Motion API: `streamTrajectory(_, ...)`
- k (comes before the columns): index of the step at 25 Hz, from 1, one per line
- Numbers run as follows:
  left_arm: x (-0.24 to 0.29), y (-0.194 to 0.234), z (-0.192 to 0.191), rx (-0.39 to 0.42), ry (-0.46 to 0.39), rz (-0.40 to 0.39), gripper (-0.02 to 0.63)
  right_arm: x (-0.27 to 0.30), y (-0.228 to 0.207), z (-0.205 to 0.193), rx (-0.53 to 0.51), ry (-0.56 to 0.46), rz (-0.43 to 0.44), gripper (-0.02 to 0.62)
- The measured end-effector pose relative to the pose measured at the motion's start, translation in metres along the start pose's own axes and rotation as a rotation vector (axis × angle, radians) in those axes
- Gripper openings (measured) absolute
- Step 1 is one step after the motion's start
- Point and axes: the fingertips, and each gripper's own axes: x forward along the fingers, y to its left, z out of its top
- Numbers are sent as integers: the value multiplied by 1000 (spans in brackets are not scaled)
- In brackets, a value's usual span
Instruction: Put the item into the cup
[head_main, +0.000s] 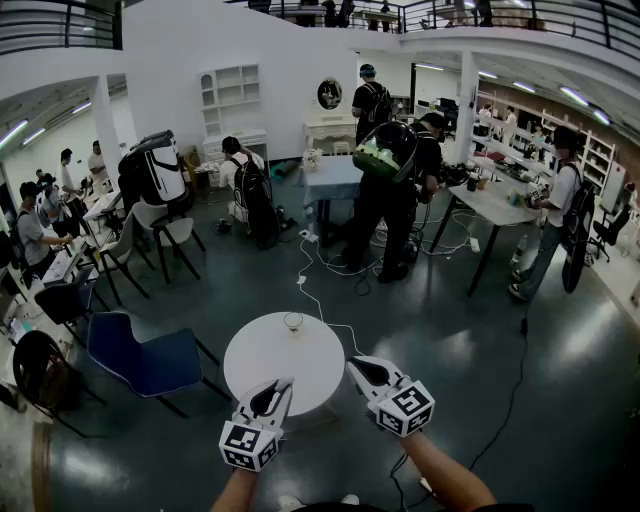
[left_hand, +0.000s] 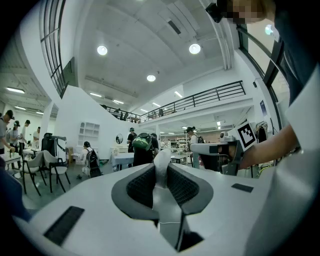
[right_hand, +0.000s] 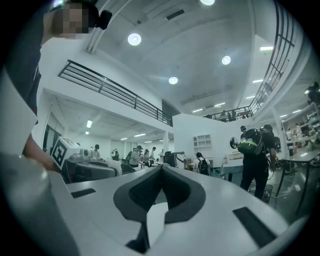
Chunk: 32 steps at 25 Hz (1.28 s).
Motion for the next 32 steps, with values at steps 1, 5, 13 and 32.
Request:
streamTrajectory(1,0,-3,-3,2,0,1,81,-4,0,-5,-13,9,-2,17)
streamTrajectory(5,0,-17,-7,2,1,5,81,-18,-2,-14,-37,23,-8,17)
streamTrajectory(13,6,-48,-5,43,12,13,81,-42,-5,-7,-70,7,13,17)
streamTrajectory(32,18,-63,-12,59,27,36,81,-49,-9,-20,-93,11,74,17)
